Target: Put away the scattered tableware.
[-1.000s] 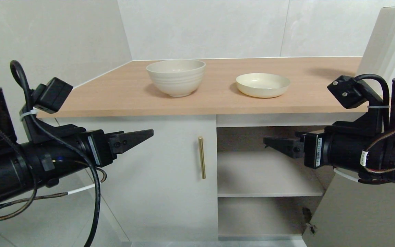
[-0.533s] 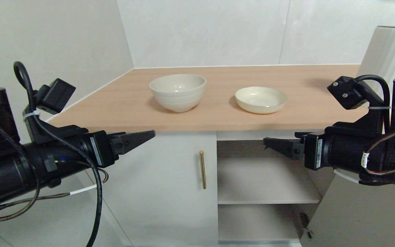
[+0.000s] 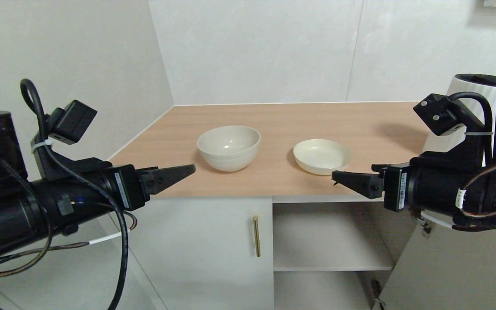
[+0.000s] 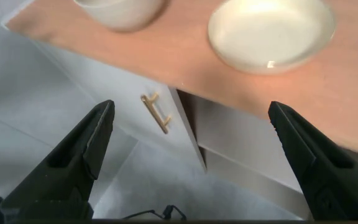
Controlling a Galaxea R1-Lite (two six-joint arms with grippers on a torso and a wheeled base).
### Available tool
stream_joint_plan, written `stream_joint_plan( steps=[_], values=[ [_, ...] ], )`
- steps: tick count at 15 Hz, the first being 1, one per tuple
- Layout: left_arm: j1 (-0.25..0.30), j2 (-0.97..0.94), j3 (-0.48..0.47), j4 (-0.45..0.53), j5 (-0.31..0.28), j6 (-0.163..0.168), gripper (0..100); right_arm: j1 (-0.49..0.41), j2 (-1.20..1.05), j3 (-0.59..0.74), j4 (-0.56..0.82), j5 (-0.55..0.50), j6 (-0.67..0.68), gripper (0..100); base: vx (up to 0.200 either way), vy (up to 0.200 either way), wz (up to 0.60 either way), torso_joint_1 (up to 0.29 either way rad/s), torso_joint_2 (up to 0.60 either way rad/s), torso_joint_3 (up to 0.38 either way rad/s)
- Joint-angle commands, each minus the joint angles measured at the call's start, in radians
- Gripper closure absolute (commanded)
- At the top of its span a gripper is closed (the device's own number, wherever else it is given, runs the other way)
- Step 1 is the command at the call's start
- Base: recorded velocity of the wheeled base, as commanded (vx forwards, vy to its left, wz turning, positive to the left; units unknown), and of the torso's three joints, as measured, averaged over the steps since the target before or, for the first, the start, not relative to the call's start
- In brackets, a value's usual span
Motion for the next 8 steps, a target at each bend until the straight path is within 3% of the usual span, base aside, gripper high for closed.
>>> stream_joint_plan(
  steps=[1, 8],
  values=[
    [0.000, 0.007, 0.000, -0.001, 0.000, 0.000, 0, 0.001, -0.001, -0.001, -0.001, 0.000, 0.000, 0, 0.000, 0.000, 0.00, 0.163, -0.49, -0.310],
    [0.000, 0.027, -0.001, -0.003, 0.000, 0.000, 0, -0.007, 0.013, -0.036, -0.001, 0.000, 0.000, 0, 0.000, 0.000, 0.00, 0.195, -0.50, -0.308]
  ],
)
